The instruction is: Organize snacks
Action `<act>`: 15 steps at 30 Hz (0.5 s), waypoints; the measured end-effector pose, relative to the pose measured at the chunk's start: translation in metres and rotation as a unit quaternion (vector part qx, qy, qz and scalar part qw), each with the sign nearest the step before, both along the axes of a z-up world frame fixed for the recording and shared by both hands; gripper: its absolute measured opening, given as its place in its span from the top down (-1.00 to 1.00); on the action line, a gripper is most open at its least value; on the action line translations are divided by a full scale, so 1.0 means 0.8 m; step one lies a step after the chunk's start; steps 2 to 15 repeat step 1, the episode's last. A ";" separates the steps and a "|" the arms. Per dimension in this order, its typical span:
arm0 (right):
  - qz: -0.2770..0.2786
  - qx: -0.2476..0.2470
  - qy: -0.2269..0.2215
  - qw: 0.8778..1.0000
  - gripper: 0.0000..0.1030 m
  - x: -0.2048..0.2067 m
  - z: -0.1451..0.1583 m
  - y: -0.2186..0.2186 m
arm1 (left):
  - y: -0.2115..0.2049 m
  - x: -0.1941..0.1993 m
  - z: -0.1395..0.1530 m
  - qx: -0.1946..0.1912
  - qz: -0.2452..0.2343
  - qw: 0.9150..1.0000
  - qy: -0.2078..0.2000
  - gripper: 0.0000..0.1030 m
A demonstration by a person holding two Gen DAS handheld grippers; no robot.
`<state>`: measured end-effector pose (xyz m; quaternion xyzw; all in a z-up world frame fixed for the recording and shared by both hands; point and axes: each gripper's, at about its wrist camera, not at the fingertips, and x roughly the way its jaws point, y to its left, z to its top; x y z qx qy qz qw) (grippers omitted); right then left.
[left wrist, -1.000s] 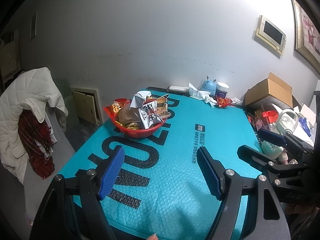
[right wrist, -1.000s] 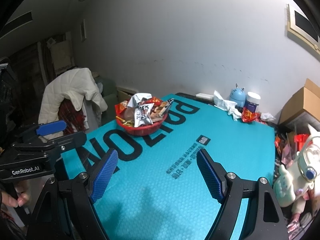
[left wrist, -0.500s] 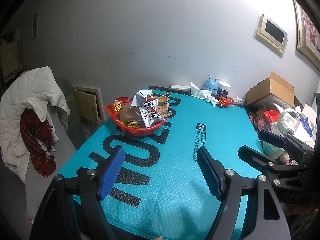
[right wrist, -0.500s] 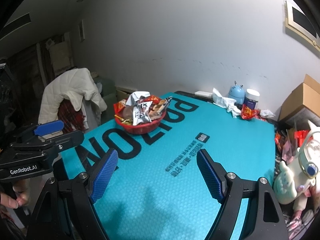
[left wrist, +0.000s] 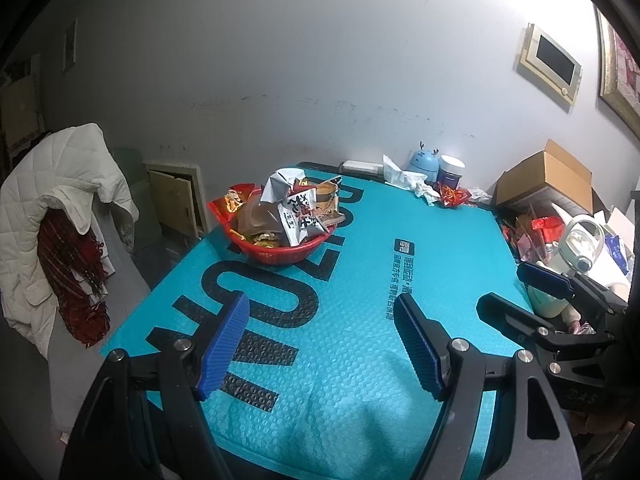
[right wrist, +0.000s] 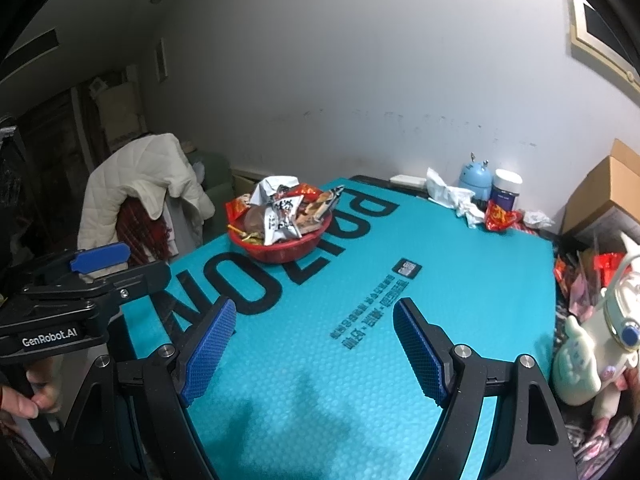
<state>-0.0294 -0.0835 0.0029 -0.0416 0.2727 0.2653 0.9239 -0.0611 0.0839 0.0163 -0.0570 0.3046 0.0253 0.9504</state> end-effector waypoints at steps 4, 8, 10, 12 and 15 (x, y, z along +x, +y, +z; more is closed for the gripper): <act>-0.001 -0.001 0.000 1.000 -0.59 0.000 -0.001 0.000 | 0.000 0.001 -0.001 -0.002 0.000 1.000 0.002 -0.44; -0.001 -0.001 0.000 1.000 -0.59 0.000 -0.001 0.000 | 0.000 0.001 -0.001 -0.002 0.000 1.000 0.002 -0.44; -0.001 -0.001 0.000 1.000 -0.59 0.000 -0.001 0.000 | 0.000 0.001 -0.001 -0.002 0.000 1.000 0.002 -0.44; -0.001 -0.001 0.000 1.000 -0.59 0.000 -0.001 0.000 | 0.000 0.001 -0.001 -0.002 0.000 1.000 0.002 -0.44; -0.001 -0.001 0.000 1.000 -0.59 0.000 -0.001 0.000 | 0.000 0.001 -0.001 -0.002 0.000 1.000 0.002 -0.44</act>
